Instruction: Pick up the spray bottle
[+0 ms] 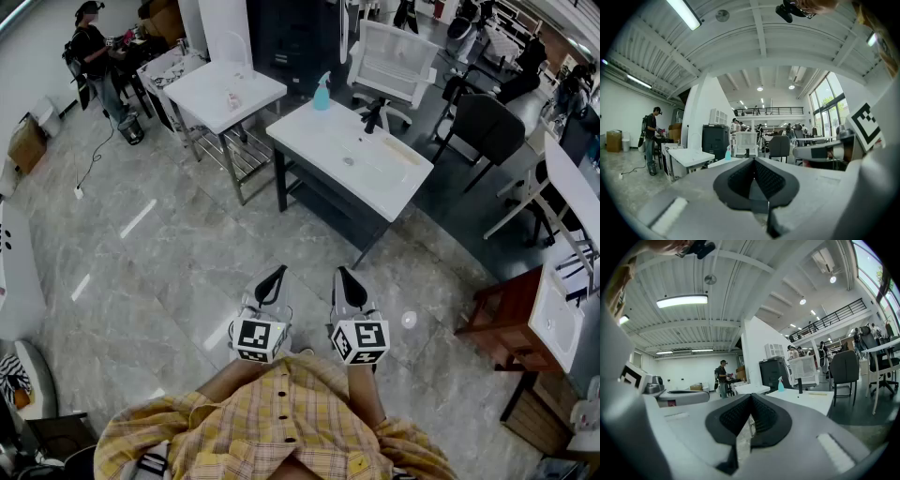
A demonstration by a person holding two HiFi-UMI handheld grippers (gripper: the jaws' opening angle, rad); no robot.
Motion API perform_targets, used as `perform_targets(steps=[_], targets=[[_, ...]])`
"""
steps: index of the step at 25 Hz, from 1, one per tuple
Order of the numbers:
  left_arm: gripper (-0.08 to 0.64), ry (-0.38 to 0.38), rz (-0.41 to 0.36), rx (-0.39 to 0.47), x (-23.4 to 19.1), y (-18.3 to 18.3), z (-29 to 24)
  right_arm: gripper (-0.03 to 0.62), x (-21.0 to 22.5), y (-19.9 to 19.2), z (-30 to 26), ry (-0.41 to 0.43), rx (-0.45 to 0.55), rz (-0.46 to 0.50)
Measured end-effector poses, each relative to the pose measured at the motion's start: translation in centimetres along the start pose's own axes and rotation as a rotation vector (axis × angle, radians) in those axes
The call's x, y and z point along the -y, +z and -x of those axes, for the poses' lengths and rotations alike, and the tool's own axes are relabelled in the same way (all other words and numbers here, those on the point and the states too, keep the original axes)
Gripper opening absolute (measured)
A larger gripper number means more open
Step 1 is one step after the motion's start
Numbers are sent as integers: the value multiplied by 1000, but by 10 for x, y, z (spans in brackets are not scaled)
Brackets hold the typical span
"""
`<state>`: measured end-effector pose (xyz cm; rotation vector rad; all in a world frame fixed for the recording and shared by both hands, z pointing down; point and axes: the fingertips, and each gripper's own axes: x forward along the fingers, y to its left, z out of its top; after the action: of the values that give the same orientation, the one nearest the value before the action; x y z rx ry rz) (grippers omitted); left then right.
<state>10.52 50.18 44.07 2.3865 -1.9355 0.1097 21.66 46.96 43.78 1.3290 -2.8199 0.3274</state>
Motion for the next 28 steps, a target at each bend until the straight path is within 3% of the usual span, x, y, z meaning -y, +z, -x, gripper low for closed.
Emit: perform_targets(steps=[14,20,28], targets=[[-3,6,22,-42,-36,-16,-27,0,2,-4,-48,20,-13,-50],[-3,-10,33,-65,-77,-11,-70,0,10,2,-108,6,-30,-55],[-3,-41,50,-49,-137,19,-136,0,18,40,-189,-31,-19,-38]])
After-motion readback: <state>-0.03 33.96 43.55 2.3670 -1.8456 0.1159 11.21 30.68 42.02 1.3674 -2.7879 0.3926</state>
